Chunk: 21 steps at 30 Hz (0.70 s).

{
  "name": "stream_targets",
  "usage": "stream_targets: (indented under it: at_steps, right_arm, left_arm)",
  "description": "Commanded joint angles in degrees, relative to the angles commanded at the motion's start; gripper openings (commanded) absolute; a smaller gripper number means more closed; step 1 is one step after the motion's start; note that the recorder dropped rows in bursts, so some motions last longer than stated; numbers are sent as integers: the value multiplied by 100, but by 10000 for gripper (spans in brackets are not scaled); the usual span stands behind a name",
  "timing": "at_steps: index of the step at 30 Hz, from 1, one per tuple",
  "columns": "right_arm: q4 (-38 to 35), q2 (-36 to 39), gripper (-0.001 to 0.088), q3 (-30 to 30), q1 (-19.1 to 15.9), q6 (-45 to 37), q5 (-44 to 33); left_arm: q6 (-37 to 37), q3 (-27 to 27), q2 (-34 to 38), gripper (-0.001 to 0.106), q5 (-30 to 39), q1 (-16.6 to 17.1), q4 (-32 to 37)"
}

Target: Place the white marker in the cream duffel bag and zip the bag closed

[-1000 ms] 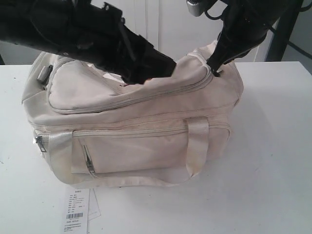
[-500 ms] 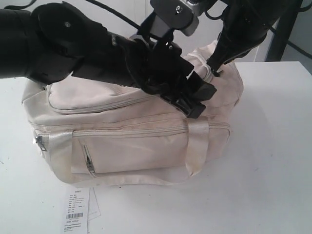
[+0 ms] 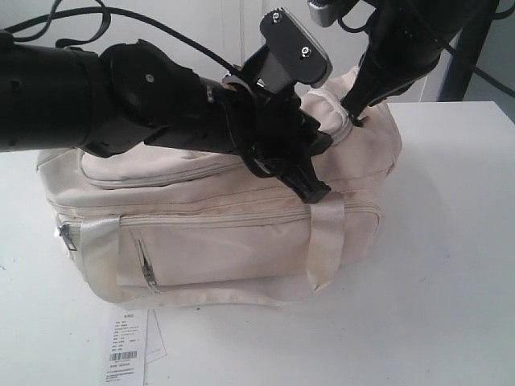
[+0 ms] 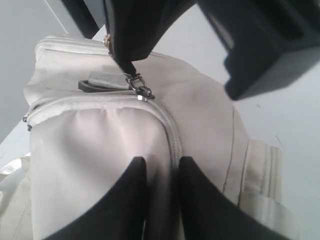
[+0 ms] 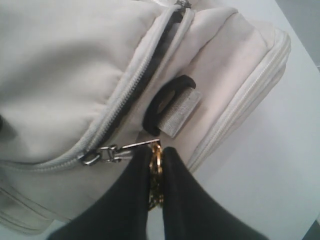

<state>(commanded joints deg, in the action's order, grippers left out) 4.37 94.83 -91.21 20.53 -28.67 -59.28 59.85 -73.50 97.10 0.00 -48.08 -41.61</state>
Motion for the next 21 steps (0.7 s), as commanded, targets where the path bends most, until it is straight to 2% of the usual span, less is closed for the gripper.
stream_targets:
  at_steps: [4, 11, 21]
  right_arm:
    - [0, 0, 0, 0, 0, 0, 0]
    - [0, 0, 0, 0, 0, 0, 126]
    - [19, 0, 0, 0, 0, 0, 731]
  left_arm:
    - [39, 0, 29, 0, -35, 0, 0]
    - [39, 0, -110, 0, 0, 0, 0]
    - [39, 0, -109, 0, 142, 0, 0]
